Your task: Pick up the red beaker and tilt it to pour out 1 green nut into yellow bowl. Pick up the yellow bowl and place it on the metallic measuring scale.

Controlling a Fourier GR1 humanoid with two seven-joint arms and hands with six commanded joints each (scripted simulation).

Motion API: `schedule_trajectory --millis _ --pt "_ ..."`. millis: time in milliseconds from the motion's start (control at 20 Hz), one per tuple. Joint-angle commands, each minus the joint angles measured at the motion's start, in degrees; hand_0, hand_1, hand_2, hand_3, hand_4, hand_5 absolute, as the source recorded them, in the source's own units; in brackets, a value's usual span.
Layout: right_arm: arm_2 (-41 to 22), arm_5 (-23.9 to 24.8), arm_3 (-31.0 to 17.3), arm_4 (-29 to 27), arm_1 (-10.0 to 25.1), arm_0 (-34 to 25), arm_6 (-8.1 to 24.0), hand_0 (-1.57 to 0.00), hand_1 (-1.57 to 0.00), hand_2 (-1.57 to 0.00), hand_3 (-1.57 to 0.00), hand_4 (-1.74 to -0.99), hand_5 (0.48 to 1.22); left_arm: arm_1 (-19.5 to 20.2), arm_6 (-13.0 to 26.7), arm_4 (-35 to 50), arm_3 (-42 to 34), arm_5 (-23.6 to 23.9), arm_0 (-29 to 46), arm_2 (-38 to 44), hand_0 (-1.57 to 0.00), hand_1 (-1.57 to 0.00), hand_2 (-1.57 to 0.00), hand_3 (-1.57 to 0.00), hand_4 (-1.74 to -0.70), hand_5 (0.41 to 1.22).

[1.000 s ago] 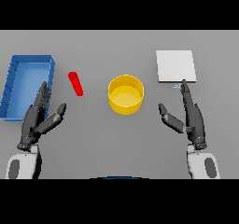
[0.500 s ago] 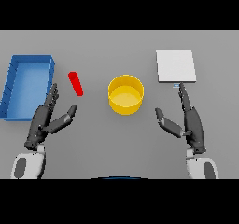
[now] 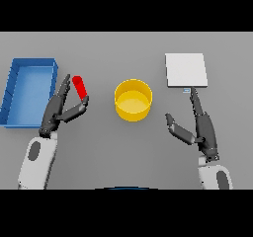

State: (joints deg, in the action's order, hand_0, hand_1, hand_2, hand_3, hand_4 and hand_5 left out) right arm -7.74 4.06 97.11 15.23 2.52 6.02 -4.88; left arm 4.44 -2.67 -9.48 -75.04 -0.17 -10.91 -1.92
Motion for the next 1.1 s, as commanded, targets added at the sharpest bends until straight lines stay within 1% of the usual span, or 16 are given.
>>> schedule_trajectory --millis 0,50,100,150,300,400,550,650,700,750,800,850,900,950,1000,1050 --pt "0.1 -0.1 0.5 -0.4 0.0 0.3 -0.4 0.0 0.0 0.0 0.0 -1.274 0.635 0.4 -0.8 0.2 1.6 -0.1 -1.5 0.6 0.0 0.0 0.0 0.0 -1.27 0.673" --pt "0.4 -0.3 0.3 -0.5 0.5 0.4 -0.6 0.0 0.0 0.0 0.0 -1.268 0.635 -0.1 -1.4 0.1 3.1 0.2 -2.3 0.7 0.0 0.0 0.0 0.0 -1.27 0.677" --pt "1.0 -0.2 0.0 -0.9 0.7 -0.3 0.4 0.0 0.0 0.0 0.0 -1.267 0.635 -0.1 -1.9 0.0 4.2 0.0 -2.8 0.8 0.0 0.0 0.0 0.0 -1.28 0.68" --pt "0.9 -0.2 0.2 -0.8 0.7 0.0 0.2 0.0 0.0 0.0 0.0 -1.266 0.635 0.1 -1.3 0.2 4.9 0.1 -4.5 1.2 0.0 0.0 0.0 0.0 -1.28 0.682" --pt "0.7 -0.4 0.0 -0.7 0.6 -0.6 0.3 0.0 0.0 0.0 0.0 -1.27 0.642 -0.8 -1.3 -0.2 9.1 0.6 -7.7 1.5 0.0 0.0 0.0 0.0 -1.3 0.689" --pt "0.3 -0.1 0.1 -0.3 0.3 0.0 -0.3 0.0 0.0 0.0 0.0 -1.271 0.646 0.0 -2.6 -0.7 10.6 0.6 -8.6 1.7 0.0 0.0 0.0 0.0 -1.3 0.69" --pt "0.8 -0.8 0.3 -1.4 0.5 0.0 0.0 0.0 0.0 0.0 0.0 -1.269 0.642 -0.5 -2.4 -0.8 13.1 0.9 -10.5 2.1 0.0 0.0 0.0 0.0 -1.29 0.683" --pt "0.6 -0.4 0.8 -1.2 0.1 -0.1 0.7 0.0 0.0 0.0 0.0 -1.265 0.638 -0.3 -1.2 -0.6 15.3 0.7 -13.0 2.7 0.0 0.0 0.0 0.0 -1.29 0.683" --pt "0.9 -0.4 0.4 -1.4 0.2 -0.5 1.6 0.0 0.0 0.0 0.0 -1.268 0.639 -0.5 -1.9 -0.3 16.1 0.5 -13.7 2.9 0.0 0.0 0.0 0.0 -1.3 0.686" --pt "0.8 -0.1 -0.2 -1.0 0.0 -0.4 1.3 0.0 0.0 0.0 0.0 -1.269 0.64 -0.6 -3.3 0.1 16.7 0.2 -14.0 3.3 0.0 0.0 0.0 0.0 -1.31 0.688" --pt "0.8 -0.1 -0.1 -0.8 0.4 0.3 -0.1 0.0 0.0 0.0 0.0 -1.264 0.64 -0.8 -4.7 0.3 18.4 0.1 -14.4 3.6 0.0 0.0 0.0 0.0 -1.32 0.692" --pt "1.0 -0.3 0.5 -1.1 0.7 0.5 -0.3 0.0 0.0 0.0 0.0 -1.264 0.64 -0.6 -5.2 0.5 19.7 0.2 -15.3 4.2 0.0 0.0 0.0 0.0 -1.33 0.695" --pt "0.8 -0.1 0.7 -1.0 0.4 0.5 -0.2 0.0 0.0 0.0 0.0 -1.263 0.64 -1.1 -5.9 0.5 20.3 0.5 -15.4 4.3 0.0 0.0 0.0 0.0 -1.34 0.698" --pt "0.7 0.1 0.5 -0.6 0.3 -0.1 0.9 0.0 0.0 0.0 0.0 -1.261 0.641 -1.6 -6.0 1.0 20.6 0.6 -15.8 4.7 0.0 0.0 0.0 0.0 -1.35 0.704" --pt "0.9 -0.2 0.2 -0.9 0.4 -0.1 0.6 0.0 0.0 0.0 0.0 -1.259 0.642 -2.3 -7.3 1.6 21.5 1.3 -16.1 5.3 0.0 -0.03 -0.07 -0.03 -1.38 0.724" --pt "1.2 -0.1 1.0 -1.2 0.7 -0.1 0.3 0.0 0.0 0.0 0.0 -1.26 0.642 -2.5 -7.5 2.1 22.3 1.5 -16.6 6.1 -0.12 -0.15 -0.18 -0.12 -1.41 0.75"
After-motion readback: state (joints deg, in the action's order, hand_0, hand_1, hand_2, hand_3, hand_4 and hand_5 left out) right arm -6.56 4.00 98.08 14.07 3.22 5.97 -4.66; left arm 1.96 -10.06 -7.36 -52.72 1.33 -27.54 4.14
